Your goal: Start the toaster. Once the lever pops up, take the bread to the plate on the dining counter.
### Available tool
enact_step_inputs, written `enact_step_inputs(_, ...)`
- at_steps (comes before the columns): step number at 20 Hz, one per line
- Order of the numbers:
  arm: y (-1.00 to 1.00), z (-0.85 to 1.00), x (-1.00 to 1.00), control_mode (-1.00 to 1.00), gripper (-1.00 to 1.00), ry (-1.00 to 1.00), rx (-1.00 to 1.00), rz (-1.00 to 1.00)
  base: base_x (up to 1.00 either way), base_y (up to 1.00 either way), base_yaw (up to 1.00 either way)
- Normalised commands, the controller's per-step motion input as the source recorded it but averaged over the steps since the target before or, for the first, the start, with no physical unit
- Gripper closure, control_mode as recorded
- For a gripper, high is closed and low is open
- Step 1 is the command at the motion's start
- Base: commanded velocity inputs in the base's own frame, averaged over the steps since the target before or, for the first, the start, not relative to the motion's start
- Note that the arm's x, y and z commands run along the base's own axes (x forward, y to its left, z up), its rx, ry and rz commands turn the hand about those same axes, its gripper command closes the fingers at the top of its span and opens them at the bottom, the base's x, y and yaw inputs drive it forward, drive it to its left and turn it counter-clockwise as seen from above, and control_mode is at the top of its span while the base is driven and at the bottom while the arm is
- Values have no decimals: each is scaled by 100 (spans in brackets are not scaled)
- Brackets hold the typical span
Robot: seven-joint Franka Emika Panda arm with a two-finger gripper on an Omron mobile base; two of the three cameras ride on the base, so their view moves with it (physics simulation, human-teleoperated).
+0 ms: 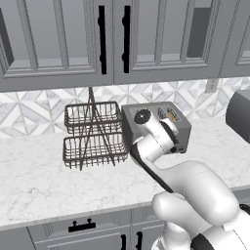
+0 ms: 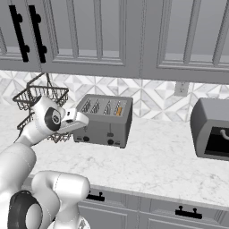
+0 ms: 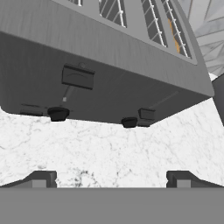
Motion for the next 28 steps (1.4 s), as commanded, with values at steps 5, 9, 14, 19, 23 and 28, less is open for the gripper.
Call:
enact_step_inputs(5,0,0,0,-100,-100,0,0,0,0,0,0)
enact_step_inputs(9,0,0,0,-100,-100,0,0,0,0,0,0)
enact_step_inputs(14,0,0,0,-100,-100,0,0,0,0,0,0)
enact_step_inputs(19,0,0,0,-100,-100,0,0,0,0,0,0)
enact_step_inputs(23,0,0,0,-100,-100,0,0,0,0,0,0)
enact_step_inputs(28,0,0,0,-100,-100,0,0,0,0,0,0)
